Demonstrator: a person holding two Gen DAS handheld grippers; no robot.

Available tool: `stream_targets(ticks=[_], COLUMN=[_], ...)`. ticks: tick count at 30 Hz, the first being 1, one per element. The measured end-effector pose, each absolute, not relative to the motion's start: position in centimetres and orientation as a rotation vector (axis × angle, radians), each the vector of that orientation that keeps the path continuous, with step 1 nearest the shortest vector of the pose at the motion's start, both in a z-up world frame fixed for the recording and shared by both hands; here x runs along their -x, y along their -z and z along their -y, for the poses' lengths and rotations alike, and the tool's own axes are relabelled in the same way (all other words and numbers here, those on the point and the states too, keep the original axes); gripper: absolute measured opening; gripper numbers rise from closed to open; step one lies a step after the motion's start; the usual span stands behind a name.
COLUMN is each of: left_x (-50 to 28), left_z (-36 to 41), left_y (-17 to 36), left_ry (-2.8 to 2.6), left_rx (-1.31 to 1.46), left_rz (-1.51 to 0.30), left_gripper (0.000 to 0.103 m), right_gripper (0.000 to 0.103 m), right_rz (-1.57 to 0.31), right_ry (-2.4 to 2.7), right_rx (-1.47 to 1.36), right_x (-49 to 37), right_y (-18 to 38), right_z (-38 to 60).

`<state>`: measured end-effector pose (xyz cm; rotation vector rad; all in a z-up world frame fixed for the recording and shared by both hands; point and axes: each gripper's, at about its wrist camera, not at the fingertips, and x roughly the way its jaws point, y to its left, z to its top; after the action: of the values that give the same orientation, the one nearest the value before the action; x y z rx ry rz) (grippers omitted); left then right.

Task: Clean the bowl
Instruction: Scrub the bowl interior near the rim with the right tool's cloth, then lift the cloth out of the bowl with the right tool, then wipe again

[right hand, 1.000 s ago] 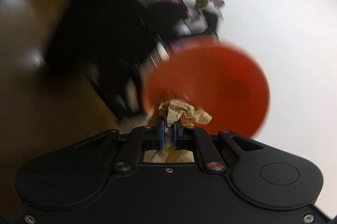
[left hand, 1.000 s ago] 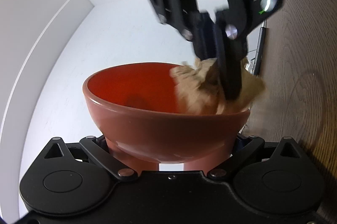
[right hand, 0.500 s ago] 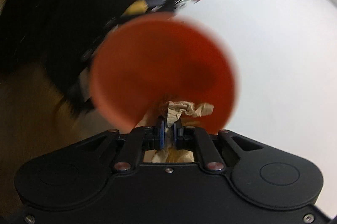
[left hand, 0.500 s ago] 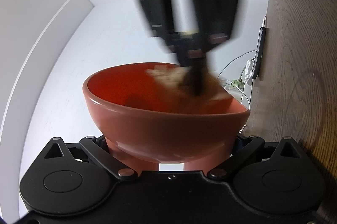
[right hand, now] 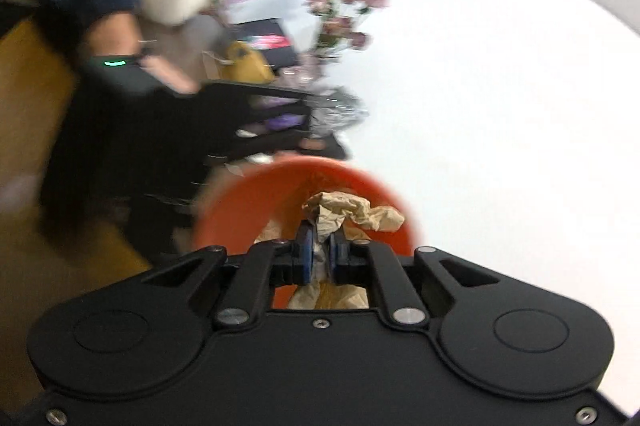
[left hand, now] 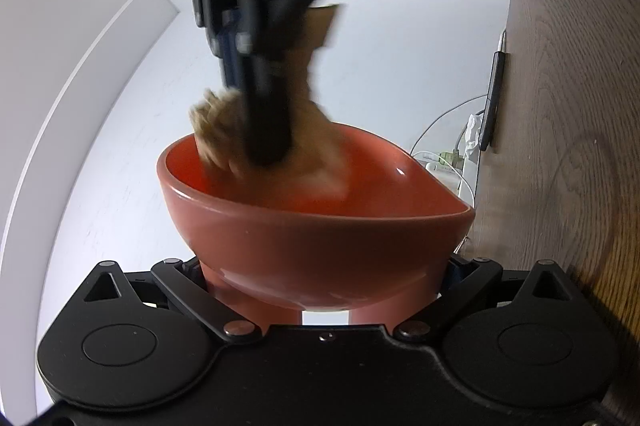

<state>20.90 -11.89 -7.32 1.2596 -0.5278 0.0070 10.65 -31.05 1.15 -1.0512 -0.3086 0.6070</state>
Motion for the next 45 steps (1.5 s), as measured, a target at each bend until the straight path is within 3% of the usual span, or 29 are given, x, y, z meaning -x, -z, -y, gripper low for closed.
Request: stream_targets(ticks=[7,14,28,39,45], left_x=[-20.9,-21.0,-21.0,-19.8,-19.1], left_z=[12.0,12.0,12.1,11.4,11.1], left_y=[7.3,7.3,7.3,6.7,6.4], left_ry=[-0.007,-0.007,-0.007,-0.007,-0.007], left_rx=[-1.26,-1.26,-1.26,-1.26,-1.26], left_rz=[0.528,0.528,0.528,0.528,0.528], left_gripper=[0.098,0.098,0.098,0.098,0.098], right_gripper=[0.009,0.009,0.008,0.009,0.009], right_rz=[0.171,0.014,0.284,0.353,0.203], right_ry=[-0.45,-0.695,-0.87,-0.541,-0.493], right_rx=[1.174,1.281,1.05,1.076,1.159], right_x=[-13.5,-10.0,-0.2,-10.6,-14.0], right_y=[1.1,4.2,-4.6,-11.5,-7.8], right_z=[33.6,29.4,23.5,24.4,24.5])
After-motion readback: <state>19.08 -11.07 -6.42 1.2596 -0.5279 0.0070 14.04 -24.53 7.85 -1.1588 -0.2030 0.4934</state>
